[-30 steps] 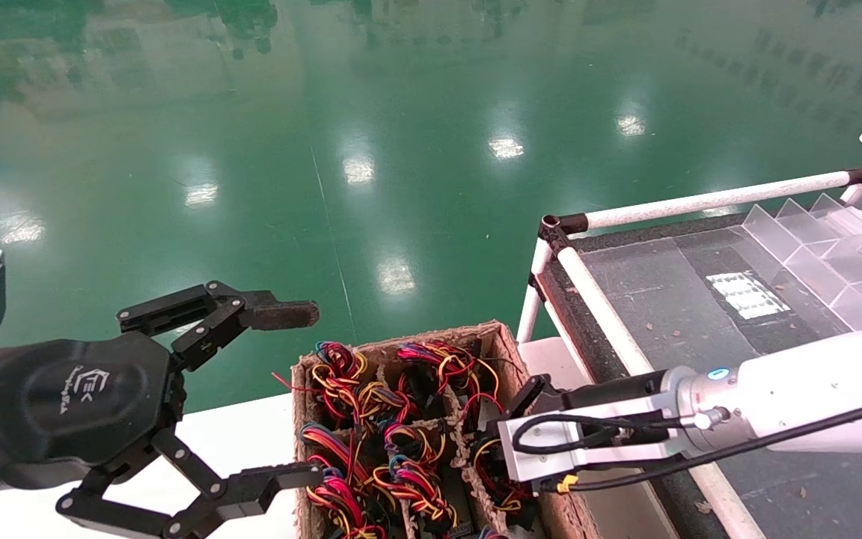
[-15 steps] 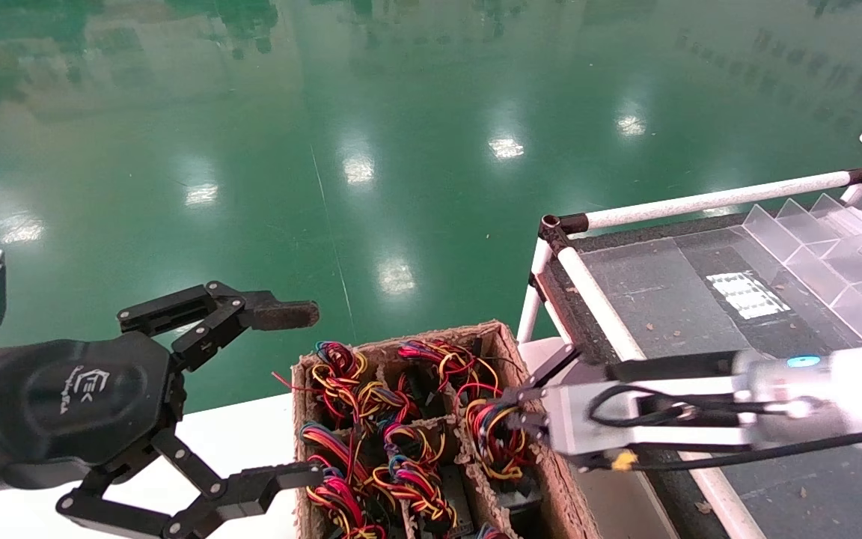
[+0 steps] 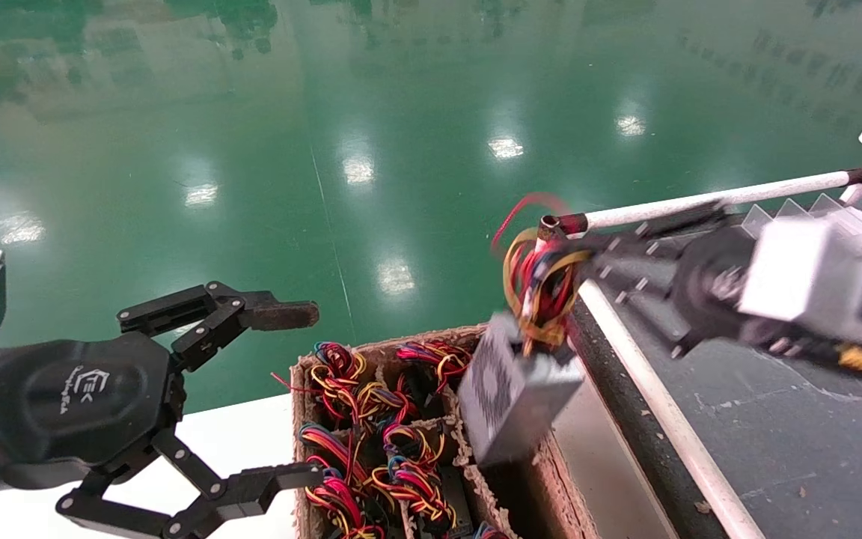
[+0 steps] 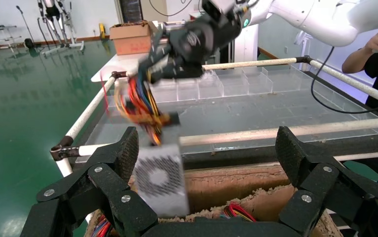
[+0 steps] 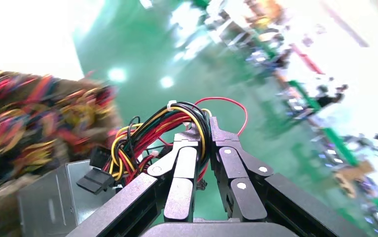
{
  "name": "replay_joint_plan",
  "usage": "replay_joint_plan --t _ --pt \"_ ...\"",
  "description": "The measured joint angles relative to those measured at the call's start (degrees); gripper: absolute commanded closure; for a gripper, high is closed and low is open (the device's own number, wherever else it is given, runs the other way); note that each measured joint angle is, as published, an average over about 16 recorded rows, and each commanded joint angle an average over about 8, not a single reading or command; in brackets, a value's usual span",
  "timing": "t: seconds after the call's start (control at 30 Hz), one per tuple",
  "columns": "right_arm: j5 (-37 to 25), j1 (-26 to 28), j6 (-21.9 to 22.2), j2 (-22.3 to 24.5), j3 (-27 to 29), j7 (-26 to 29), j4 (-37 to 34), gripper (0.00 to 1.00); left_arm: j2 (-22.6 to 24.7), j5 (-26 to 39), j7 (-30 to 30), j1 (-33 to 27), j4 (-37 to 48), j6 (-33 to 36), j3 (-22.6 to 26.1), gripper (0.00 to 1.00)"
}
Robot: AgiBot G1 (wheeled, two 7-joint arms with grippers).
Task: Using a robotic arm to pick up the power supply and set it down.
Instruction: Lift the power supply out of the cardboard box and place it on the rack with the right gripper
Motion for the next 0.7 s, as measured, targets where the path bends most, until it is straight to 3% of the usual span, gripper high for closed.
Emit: replay_joint_plan --t 0.3,0.7 --pt "3.4 -4.9 11.6 -0.9 6.8 -4.6 -1.0 1.00 0.0 0.0 0.0 0.0 0.0 0.0 0.0 0.00" --pt "-5.7 -2.7 26.7 -7.7 5.4 -10.4 -8.0 1.00 0.0 0.0 0.0 0.0 0.0 0.0 0.0 0.00"
